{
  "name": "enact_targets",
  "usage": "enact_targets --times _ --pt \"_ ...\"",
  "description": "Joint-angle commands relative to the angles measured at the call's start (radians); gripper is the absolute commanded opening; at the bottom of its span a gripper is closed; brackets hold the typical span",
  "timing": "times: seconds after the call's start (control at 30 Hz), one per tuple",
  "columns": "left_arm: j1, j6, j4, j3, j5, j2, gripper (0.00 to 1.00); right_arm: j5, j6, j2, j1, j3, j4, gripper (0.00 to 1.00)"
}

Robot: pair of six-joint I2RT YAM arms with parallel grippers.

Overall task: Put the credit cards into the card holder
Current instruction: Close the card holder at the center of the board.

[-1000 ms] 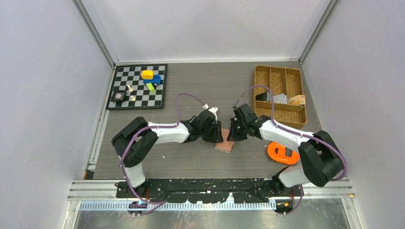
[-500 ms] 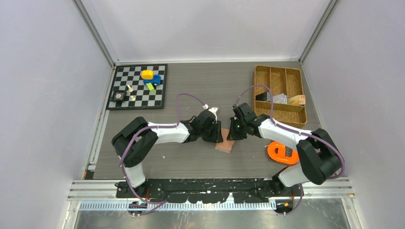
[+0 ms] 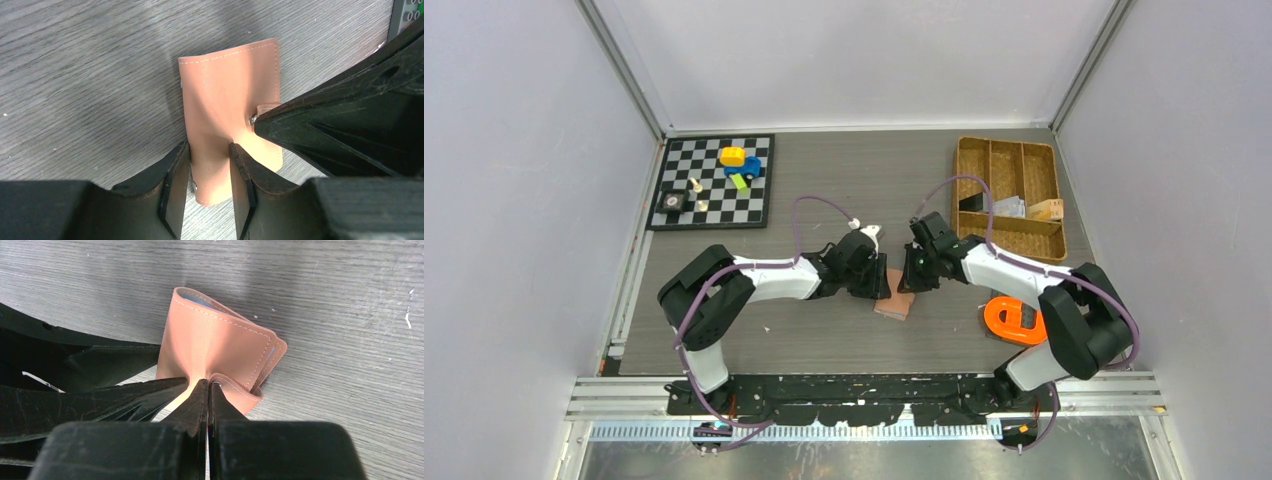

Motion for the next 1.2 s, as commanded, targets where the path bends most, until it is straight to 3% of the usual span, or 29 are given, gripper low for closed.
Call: enact_targets --times 0.0,0.4,1.17 --pt "-0.003 0.032 -0.123 -0.028 -0.035 0.055 0.37 0.033 0.012 0.068 0.004 0.013 0.035 0.01" --pt "-0.003 0.028 -0.123 -0.026 -0.034 0.055 0.37 0.147 0.031 0.18 0.005 0.076 -0.127 0.01" --pt "-0.003 0.025 -0.113 -0.031 -0.03 0.051 0.37 0.24 0.115 0.377 0.07 0.133 -0.145 0.01"
